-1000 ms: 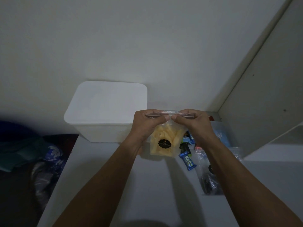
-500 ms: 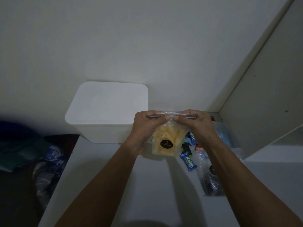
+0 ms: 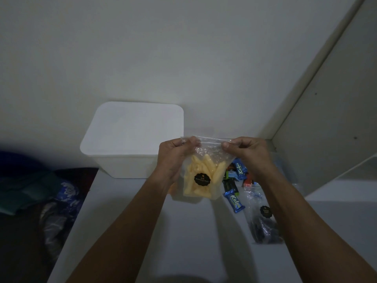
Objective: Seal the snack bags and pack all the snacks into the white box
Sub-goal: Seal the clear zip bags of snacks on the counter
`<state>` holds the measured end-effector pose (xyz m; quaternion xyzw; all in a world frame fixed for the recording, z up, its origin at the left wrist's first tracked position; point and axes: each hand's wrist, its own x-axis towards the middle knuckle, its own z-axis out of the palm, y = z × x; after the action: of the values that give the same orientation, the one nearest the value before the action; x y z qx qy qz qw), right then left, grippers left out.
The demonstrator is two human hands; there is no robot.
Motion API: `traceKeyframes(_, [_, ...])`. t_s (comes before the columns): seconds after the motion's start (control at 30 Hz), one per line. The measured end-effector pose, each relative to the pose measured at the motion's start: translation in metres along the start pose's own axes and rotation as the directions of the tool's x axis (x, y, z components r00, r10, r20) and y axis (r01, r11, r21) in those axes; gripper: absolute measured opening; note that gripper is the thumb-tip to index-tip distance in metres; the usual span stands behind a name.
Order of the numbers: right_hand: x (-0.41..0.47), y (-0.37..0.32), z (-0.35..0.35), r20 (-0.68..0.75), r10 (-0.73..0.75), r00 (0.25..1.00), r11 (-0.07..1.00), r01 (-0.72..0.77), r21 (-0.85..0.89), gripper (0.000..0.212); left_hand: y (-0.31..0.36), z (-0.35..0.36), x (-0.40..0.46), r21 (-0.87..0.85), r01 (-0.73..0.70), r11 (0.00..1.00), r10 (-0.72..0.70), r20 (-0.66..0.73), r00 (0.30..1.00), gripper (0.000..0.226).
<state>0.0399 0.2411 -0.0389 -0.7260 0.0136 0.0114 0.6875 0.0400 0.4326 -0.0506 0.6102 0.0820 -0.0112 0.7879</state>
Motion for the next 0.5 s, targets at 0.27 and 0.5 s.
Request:
traceKeyframes(0.27, [-0.0003,0.0047,-0.0027,-0.060,0.002,0.998,1.000,0.000,0.029,0.009,-0.0024,-0.0007,0.0013,-0.030,-0.018,0.999,0.017,-0.035,0.999,0.011])
traceKeyframes(0.5, [-0.0001,0.0039,0.0003,-0.007,-0.019,1.000,1.000,0.019,0.012,0.007,-0.0017,-0.0028,0.0022,-0.258,0.029,0.966,-0.075,-0.172,0.982,0.006])
